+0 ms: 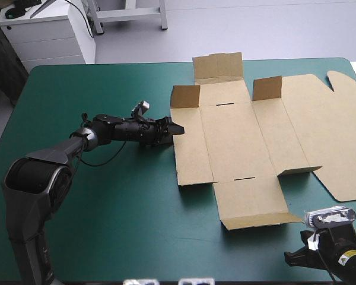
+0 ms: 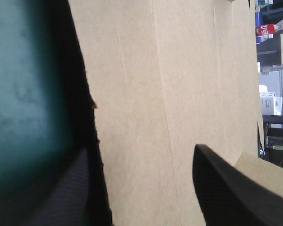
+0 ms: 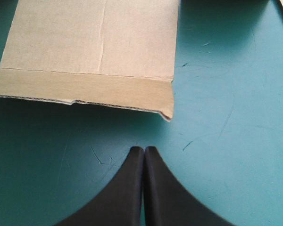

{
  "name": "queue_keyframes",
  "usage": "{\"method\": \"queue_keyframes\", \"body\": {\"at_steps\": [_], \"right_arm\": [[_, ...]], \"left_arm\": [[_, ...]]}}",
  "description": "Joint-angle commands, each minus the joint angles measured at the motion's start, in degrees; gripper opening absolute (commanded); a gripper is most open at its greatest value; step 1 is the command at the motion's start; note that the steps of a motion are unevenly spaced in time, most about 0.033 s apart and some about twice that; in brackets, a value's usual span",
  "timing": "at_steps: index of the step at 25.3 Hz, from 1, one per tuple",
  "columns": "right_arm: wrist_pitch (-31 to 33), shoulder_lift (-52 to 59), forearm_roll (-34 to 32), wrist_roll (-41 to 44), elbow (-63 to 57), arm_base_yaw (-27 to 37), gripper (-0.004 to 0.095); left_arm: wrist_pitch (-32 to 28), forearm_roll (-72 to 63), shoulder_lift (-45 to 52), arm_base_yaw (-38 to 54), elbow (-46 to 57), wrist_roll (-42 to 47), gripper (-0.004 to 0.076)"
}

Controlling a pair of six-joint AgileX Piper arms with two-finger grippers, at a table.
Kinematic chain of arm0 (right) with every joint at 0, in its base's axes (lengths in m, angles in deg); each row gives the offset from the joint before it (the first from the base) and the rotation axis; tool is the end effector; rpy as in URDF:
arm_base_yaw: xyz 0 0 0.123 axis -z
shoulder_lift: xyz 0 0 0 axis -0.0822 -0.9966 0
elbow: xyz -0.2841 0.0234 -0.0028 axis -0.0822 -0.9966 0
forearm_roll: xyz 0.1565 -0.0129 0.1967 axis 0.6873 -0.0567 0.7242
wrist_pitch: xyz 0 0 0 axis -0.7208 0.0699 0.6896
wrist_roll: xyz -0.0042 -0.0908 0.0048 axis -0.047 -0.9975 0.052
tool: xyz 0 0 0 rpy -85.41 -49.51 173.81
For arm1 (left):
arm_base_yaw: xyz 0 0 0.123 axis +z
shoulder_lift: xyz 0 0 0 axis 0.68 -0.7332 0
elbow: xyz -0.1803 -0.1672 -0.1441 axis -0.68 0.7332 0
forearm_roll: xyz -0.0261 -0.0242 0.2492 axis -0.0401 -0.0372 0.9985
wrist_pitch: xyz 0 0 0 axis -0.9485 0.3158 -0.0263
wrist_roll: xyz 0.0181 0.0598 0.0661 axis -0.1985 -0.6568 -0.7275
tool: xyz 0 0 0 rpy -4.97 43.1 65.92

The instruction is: Fold the box

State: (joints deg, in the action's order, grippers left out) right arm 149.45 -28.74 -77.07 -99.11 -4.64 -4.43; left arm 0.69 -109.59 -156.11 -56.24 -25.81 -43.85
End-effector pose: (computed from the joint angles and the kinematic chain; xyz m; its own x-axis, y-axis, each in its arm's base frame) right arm 0.0462 0.0171 0.2675 -0.7301 -0.1561 -0.6652 -0.2409 0.9698 0.0368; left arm 0.3961 -0.1616 0.1743 -0.9497 -0.1934 -0.2462 0.1014 0.5540 -0.8263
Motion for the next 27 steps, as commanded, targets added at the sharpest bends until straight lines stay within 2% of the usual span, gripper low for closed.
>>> {"method": "queue_keyframes", "body": {"at_steps": [1,8,11,19,24,27], "right_arm": [[-2.78,-0.55,0.34,-0.51,1.59,-0.25,-0.0019],[-2.78,-0.55,0.34,-0.51,1.59,-0.25,-0.0019],[-2.78,-0.55,0.46,-0.51,1.59,-0.25,-0.0019],[-2.78,-0.55,0.59,-0.25,1.59,-0.25,-0.0019],[-2.78,-0.55,0.59,-0.25,1.59,-0.25,-0.0019],[-2.78,-0.55,0.59,-0.25,1.59,-0.25,-0.0019]], "left_arm": [[2.39,-4.94,-0.52,-3.20,-0.69,-0.14,0.0456],[4.54,-7.90,-1.27,-5.94,-0.69,-3.20,0.0456],[4.68,-7.90,-1.27,-6.98,-0.69,-3.48,0.0432],[5.30,-7.69,-1.27,-7.80,-0.69,-5.49,0.0225],[5.30,-7.69,-1.27,-7.80,-0.69,-6.59,-0.0005],[5.04,-7.69,-1.27,-7.80,-0.69,-6.95,-0.0008]]}}
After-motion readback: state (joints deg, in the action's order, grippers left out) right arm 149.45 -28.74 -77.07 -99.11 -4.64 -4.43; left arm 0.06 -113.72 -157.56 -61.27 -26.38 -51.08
